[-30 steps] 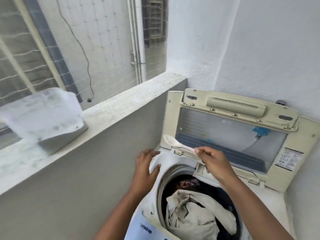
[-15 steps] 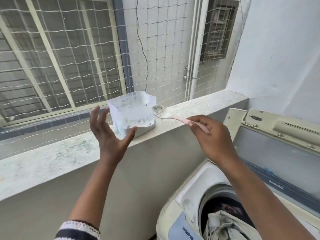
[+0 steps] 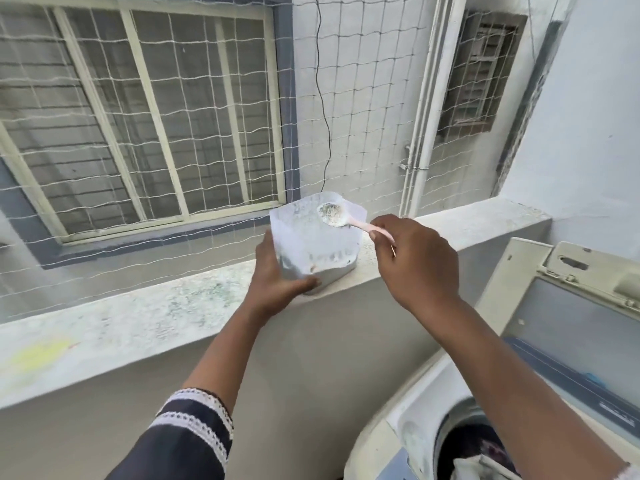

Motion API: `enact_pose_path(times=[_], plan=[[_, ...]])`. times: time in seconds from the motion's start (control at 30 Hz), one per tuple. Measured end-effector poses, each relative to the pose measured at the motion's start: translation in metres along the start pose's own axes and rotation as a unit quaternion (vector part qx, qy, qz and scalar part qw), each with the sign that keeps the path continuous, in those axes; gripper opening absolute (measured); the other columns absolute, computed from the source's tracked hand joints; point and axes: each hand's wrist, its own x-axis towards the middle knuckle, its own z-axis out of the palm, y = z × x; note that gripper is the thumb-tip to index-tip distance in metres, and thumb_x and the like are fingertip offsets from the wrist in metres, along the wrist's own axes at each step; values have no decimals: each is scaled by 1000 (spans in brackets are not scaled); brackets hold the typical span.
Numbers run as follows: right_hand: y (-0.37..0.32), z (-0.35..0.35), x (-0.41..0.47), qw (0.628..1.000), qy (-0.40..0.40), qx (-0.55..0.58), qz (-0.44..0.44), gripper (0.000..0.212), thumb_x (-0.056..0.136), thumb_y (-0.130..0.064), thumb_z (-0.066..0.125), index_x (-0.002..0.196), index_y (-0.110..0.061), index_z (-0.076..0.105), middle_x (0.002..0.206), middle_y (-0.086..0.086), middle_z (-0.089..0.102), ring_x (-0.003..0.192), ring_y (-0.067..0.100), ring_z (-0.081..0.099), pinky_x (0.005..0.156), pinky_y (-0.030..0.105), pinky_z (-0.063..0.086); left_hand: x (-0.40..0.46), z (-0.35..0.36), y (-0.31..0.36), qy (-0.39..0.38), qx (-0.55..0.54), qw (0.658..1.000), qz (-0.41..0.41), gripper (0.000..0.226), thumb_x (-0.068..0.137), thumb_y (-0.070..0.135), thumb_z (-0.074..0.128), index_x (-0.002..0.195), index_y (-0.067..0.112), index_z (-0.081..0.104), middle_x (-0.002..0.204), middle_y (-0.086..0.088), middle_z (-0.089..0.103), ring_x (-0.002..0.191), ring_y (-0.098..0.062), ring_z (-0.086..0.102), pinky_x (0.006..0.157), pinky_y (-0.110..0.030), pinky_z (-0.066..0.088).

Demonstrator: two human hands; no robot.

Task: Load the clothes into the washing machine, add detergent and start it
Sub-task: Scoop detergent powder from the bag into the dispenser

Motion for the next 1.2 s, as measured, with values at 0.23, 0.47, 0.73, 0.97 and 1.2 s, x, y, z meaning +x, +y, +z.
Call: enact_pose_path(times=[0.23, 0.47, 0.73, 0.97, 1.2], plan=[[-4, 12, 5, 981, -42, -175, -71, 7, 92, -19, 58, 95, -17, 64, 82, 3, 59, 73, 29, 59, 50, 26, 15, -12, 4, 0, 26, 54, 985, 161, 119, 53, 16, 89, 148, 31, 18, 142, 13, 25, 139, -12, 29, 107, -16, 35], [-8, 24, 2, 962, -98, -237, -98, 34, 38, 0, 79, 68, -11, 66, 58, 5, 53, 46, 26, 51, 47, 22, 16, -16, 7, 3, 7, 112, 980, 167, 119, 58, 21, 89, 151, 29, 15, 151, 8, 18, 146, -11, 20, 96, -16, 37], [-27, 5, -9, 961, -199, -173, -86, 17, 89, -11, 48, 99, -17, 61, 102, 3, 64, 86, 27, 57, 61, 29, 29, -17, 5, 7, 8, 134, 977, 166, 122, 58, 19, 88, 149, 43, 10, 149, 21, 12, 141, 2, 20, 80, -30, 54], [-13, 8, -6, 959, -228, 132, 102, 21, 96, -25, 54, 91, -19, 73, 68, -6, 61, 69, 18, 56, 60, 28, 36, -14, 6, 4, 8, 126, 979, 158, 118, 59, 26, 88, 150, 36, 14, 149, 20, 14, 141, -4, 24, 90, -32, 51], [2, 27, 14, 889, -211, 333, 232, 17, 91, -21, 64, 85, -9, 75, 60, 2, 43, 55, 16, 34, 58, 29, 27, -11, 4, 5, 16, 81, 989, 127, 116, 57, 36, 80, 150, 36, 11, 141, 21, 22, 141, -14, 25, 109, -33, 35]])
